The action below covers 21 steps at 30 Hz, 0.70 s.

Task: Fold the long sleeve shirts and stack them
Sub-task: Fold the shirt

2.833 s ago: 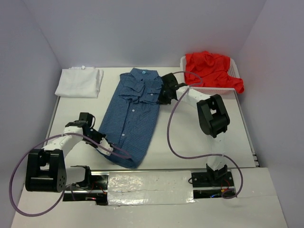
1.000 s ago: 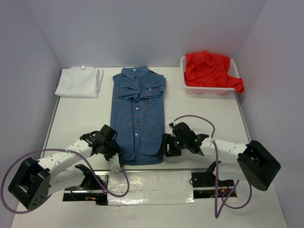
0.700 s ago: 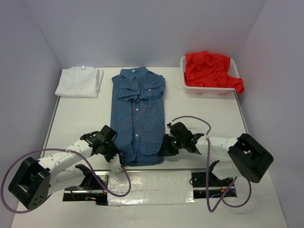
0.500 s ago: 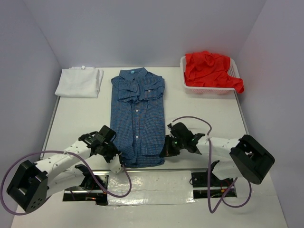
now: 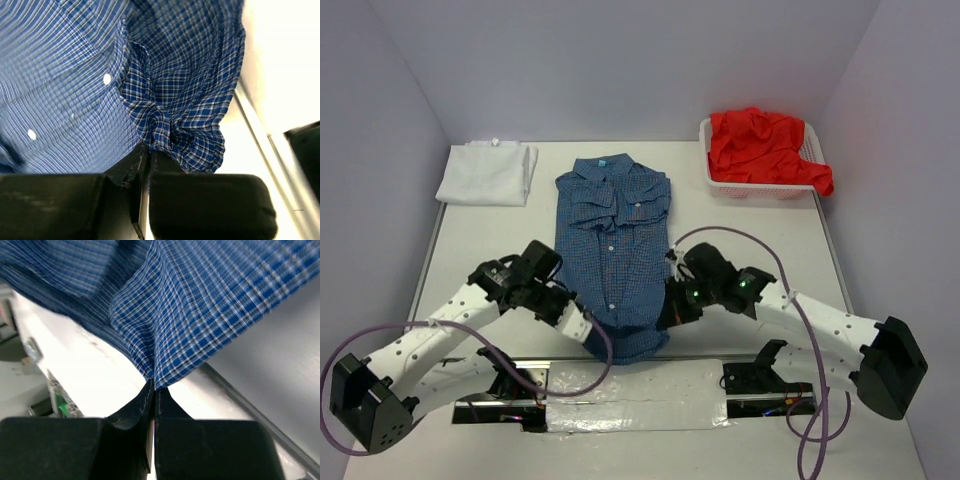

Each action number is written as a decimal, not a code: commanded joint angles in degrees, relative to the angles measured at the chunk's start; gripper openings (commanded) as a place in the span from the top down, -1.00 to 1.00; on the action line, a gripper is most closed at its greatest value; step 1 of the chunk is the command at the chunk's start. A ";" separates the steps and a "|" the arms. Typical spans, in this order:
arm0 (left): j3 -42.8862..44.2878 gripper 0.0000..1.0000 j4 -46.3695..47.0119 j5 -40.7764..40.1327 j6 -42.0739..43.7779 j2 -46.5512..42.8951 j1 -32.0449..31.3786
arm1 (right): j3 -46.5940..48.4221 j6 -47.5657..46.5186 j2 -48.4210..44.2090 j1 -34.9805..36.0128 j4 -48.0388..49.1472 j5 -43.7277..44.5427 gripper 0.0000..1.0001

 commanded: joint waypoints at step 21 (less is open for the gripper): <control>43.94 1.00 2.14 15.66 -34.87 46.66 31.27 | 46.32 -15.77 42.05 -29.22 -6.64 -10.60 1.00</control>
